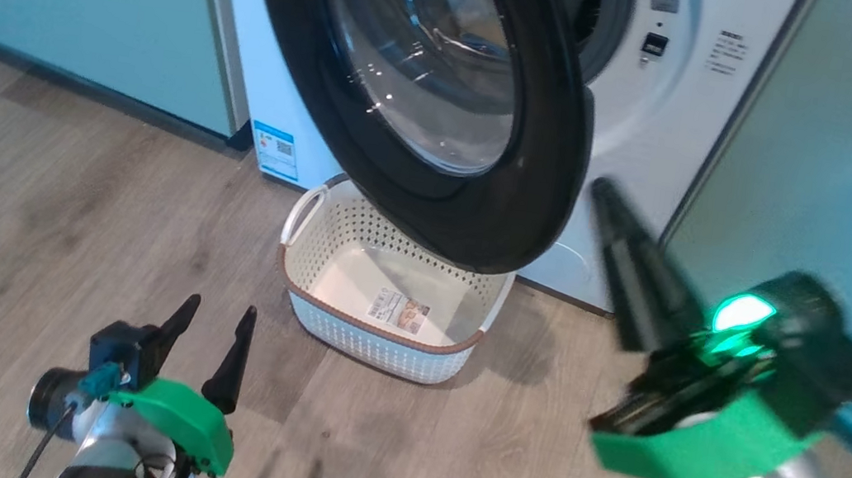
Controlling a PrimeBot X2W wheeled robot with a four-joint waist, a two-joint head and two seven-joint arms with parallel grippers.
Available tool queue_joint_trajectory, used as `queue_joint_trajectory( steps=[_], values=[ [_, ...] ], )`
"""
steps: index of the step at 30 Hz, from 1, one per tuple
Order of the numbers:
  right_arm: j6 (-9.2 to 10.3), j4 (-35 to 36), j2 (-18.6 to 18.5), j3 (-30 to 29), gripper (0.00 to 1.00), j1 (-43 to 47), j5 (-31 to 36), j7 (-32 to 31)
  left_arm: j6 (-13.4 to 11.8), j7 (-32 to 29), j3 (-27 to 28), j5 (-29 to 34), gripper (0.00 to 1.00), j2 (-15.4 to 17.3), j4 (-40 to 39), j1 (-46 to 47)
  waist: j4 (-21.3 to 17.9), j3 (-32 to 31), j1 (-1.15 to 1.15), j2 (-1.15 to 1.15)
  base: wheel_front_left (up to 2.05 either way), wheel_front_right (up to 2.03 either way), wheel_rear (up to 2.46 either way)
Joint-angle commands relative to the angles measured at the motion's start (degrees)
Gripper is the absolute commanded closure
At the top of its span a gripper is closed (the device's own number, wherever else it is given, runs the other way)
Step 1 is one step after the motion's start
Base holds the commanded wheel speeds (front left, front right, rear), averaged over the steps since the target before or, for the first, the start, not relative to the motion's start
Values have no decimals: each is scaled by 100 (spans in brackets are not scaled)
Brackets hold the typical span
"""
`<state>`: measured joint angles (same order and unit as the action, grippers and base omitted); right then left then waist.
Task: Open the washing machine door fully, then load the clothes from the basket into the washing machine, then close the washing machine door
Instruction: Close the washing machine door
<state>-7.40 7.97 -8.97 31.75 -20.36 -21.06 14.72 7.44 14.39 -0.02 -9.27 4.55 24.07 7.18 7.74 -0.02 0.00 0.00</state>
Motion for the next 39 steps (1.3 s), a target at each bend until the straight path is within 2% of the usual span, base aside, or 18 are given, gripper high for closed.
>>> queue_joint_trajectory(
  steps=[1,7,15,26,39],
  values=[
    [-9,104,36,95,100,-192,40,28,4,61,186,62,0,43,-191,278,41,18,0,0,0,0,0],
    [-9,-493,195,719,100,-109,252,28,4,61,185,107,0,14,-264,307,160,107,0,0,0,0,0],
    [-9,-1503,391,915,100,-440,171,28,4,61,72,135,0,-51,-381,449,259,387,0,0,0,0,0],
    [-9,-2636,497,531,100,-1249,-34,28,4,61,-250,120,0,-151,-468,875,551,1034,0,0,0,0,0],
    [-9,-3266,543,-142,100,-1869,-56,28,-78,61,-548,-199,0,-166,-564,1018,716,1357,0,0,0,0,0]
  ],
)
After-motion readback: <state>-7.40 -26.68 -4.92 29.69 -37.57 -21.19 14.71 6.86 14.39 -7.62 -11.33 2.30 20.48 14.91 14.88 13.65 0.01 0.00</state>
